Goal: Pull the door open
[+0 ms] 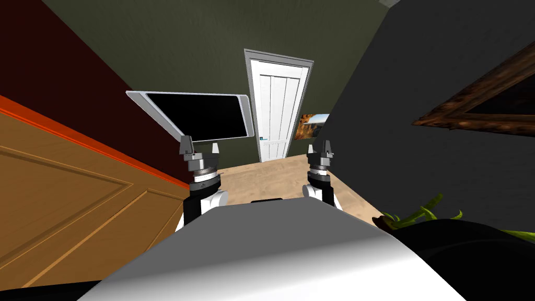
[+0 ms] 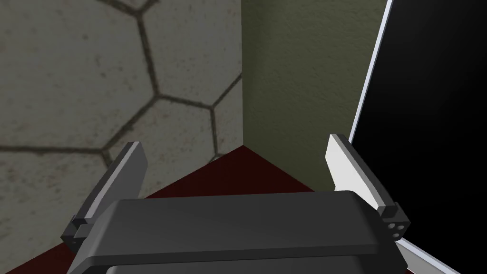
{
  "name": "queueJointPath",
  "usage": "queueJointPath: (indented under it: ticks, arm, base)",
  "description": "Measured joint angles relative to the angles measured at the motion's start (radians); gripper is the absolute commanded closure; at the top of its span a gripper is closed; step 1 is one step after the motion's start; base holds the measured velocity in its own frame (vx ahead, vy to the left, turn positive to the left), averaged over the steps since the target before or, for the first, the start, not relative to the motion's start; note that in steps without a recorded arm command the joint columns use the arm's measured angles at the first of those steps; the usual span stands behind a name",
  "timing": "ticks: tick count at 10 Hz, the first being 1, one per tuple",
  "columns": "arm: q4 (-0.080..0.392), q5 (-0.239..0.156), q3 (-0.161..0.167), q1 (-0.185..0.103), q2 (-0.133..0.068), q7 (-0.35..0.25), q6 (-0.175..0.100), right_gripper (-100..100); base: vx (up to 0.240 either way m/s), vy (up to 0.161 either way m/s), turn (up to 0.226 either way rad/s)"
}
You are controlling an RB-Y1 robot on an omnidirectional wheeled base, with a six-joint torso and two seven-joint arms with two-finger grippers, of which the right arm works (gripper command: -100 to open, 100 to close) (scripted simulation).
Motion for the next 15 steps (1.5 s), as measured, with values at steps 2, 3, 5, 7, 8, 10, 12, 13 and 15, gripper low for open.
queueJointPath:
  ticks: [2, 3, 5, 7, 8, 10, 12, 13, 15]
  arm:
    - [0.031, 0.000, 0.004, -0.013, -0.008, 0.003, -0.002, -100]
    - [0.052, -0.003, 0.001, -0.020, -0.017, 0.002, -0.007, -100]
    - [0.097, -0.005, 0.001, -0.038, -0.028, 0.003, -0.017, -100]
    - [0.139, -0.006, 0.004, -0.052, -0.036, 0.006, -0.025, -100]
    - [0.168, -0.007, 0.005, -0.063, -0.042, 0.007, -0.031, -100]
    - [0.208, -0.011, 0.006, -0.075, -0.054, 0.008, -0.037, -100]
    - [0.260, -0.014, 0.004, -0.104, -0.064, 0.009, -0.039, -100]
    - [0.278, -0.015, 0.006, -0.107, -0.067, 0.010, -0.043, -100]
    - [0.336, -0.018, 0.006, -0.128, -0.077, 0.011, -0.057, -100]
  base:
    - [0.082, 0.020, 0.032]
    - [0.079, 0.015, 0.021]
    - [0.089, 0.019, 0.033]
    - [0.081, 0.032, 0.035]
    - [0.128, 0.049, 0.038]
    - [0.100, 0.025, 0.034]
    - [0.082, 0.020, 0.030]
    - [0.083, 0.027, 0.040]
    - [0.088, 0.017, 0.039]
